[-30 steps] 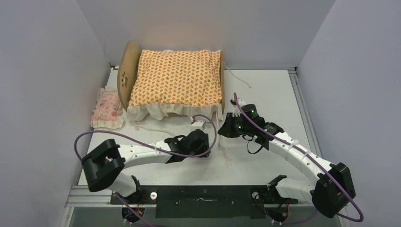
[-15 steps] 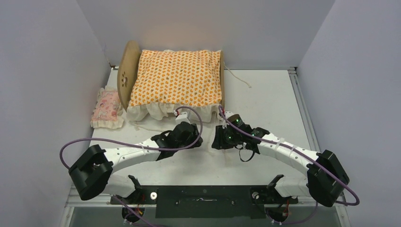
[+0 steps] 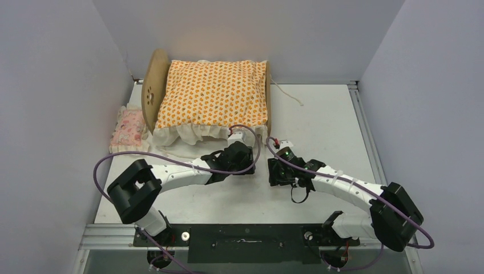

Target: Set up the pet bed

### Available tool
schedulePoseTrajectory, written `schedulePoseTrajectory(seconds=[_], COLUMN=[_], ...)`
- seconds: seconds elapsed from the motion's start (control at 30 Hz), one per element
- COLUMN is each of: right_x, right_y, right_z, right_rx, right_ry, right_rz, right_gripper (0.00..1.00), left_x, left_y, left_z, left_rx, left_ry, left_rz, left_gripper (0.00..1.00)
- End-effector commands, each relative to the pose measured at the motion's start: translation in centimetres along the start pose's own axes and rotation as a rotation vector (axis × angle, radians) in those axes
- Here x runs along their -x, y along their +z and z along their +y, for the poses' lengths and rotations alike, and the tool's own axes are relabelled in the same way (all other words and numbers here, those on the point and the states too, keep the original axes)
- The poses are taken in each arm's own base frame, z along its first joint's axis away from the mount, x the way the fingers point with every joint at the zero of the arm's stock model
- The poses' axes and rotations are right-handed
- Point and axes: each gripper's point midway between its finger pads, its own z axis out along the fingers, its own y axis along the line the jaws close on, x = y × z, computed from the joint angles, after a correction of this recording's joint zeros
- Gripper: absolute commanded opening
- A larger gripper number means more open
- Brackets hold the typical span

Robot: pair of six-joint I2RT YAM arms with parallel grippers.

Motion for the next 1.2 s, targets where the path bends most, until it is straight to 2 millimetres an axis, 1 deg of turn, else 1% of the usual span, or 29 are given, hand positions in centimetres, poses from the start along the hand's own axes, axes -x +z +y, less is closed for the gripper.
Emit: schedulePoseTrajectory(seconds=[0.0,0.13,0.2,0.27,0.33,0.37,0.4,0.43,0.47,0.5,0.53,0.63,0.7,0.73,0.8,0.87,0.93,0.97,1.07,1.17], right_x=[-0.1,-1.4,-2.0,-2.5,-2.4,-2.2,-1.8,-1.2,-0.4,0.4,1.3,4.3,5.7,6.2,6.5,6.7,6.7,6.5,6.1,6.1], right_y=[1.3,2.2,2.4,2.3,1.9,1.5,1.1,0.7,0.2,-0.4,-1.1,-3.1,-4.0,-4.3,-4.4,-4.5,-4.3,-4.1,-3.4,-2.9], right_z=[0.2,0.4,-0.2,-1.3,-2.0,-2.2,-2.2,-2.2,-1.9,-1.6,-1.2,-0.3,0.1,0.2,0.4,0.9,1.3,1.8,2.5,3.1], right_rx=[-0.015,-0.027,-0.064,-0.112,-0.143,-0.149,-0.149,-0.143,-0.129,-0.11,-0.089,-0.034,-0.002,0.012,0.034,0.066,0.09,0.112,0.15,0.177], right_ry=[0.009,-0.006,-0.011,-0.01,-0.011,-0.009,-0.007,-0.003,0.002,0.008,0.015,0.05,0.07,0.078,0.091,0.097,0.098,0.094,0.105,0.129], right_rz=[-0.027,0.011,0.025,0.034,0.022,0.008,-0.008,-0.027,-0.049,-0.072,-0.101,-0.188,-0.221,-0.228,-0.228,-0.228,-0.223,-0.209,-0.185,-0.18], right_gripper=[0.52,0.53,0.52,0.46,0.32,0.23,0.15,0.09,0.06,0.05,0.05,0.05,0.05,0.05,0.05,0.05,0.05,0.05,0.05,0.05], left_x=[0.4,-1.5,-2.5,-3.5,-4.9,-5.4,-6.1,-6.7,-7.4,-7.9,-8.6,-10.3,-11.5,-12.1,-13.0,-13.6,-13.6,-13.4,-11.9,-10.1], left_y=[0.8,1.8,2.2,2.6,3.0,3.2,3.2,3.2,3.1,2.9,2.5,0.9,-0.1,-0.5,-0.9,-0.9,-0.7,-0.7,-0.7,-1.0], left_z=[-1.4,-1.0,-0.5,0.3,1.3,1.8,2.4,2.9,3.2,3.3,3.1,0.3,-1.7,-2.5,-3.6,-3.8,-3.7,-3.6,-4.0,-4.6], left_rx=[0.0,0.046,0.087,0.141,0.198,0.224,0.248,0.264,0.273,0.27,0.252,0.119,0.026,-0.016,-0.084,-0.108,-0.096,-0.089,-0.089,-0.102], left_ry=[0.057,0.111,0.138,0.161,0.179,0.177,0.183,0.187,0.193,0.198,0.212,0.264,0.286,0.289,0.28,0.27,0.261,0.254,0.219,0.173], left_rz=[-0.013,0.015,0.033,0.046,0.072,0.087,0.108,0.131,0.152,0.174,0.198,0.251,0.279,0.289,0.306,0.321,0.317,0.309,0.258,0.201], left_gripper=[0.54,0.55,0.55,0.54,0.51,0.47,0.37,0.26,0.12,0.01,0.0,0.0,0.0,0.0,0.0,0.0,0.0,0.02,0.16,0.27])
